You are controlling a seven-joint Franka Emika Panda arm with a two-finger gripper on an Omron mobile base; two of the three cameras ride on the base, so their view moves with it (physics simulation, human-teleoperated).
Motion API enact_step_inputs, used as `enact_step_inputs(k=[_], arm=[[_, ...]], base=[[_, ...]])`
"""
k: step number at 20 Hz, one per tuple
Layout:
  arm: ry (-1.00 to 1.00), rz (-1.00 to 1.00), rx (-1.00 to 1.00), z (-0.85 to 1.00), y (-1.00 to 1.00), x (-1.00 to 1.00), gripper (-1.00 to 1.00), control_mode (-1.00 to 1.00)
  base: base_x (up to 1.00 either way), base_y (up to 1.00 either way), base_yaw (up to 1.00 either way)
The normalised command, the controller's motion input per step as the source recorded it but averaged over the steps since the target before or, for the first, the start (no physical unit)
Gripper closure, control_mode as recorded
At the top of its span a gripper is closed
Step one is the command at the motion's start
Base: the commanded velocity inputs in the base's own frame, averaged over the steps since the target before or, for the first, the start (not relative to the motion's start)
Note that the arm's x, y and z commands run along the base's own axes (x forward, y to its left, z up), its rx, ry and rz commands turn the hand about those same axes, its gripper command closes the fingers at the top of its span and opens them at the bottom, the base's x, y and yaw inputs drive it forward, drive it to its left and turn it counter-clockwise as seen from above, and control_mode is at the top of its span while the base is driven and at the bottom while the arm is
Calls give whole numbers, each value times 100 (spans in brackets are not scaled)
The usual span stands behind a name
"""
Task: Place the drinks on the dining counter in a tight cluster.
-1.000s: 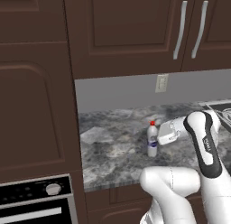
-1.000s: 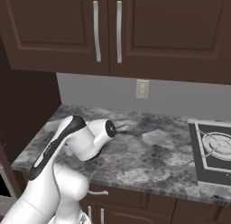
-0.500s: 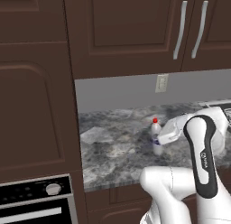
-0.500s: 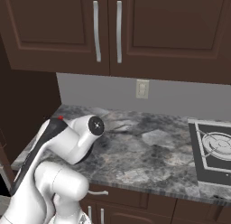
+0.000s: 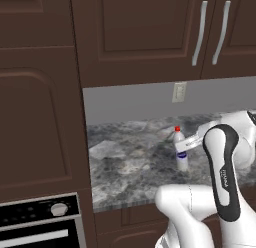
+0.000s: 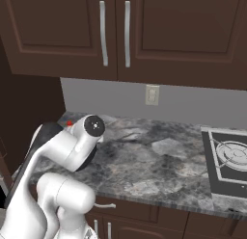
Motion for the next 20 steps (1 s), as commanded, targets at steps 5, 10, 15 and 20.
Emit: enact_step_inputs(k=[5,10,15,20], arm=[[9,-11,0,15,-7,-39,100,-100],[2,-27,-1,8,-2,-23,100,-100],[0,-45,-10,0,-2,0,100,-100],[0,-34,-7,0,0,-3,100,-100]], base=[[0,0,0],[0,0,0],[0,0,0],[0,0,0]])
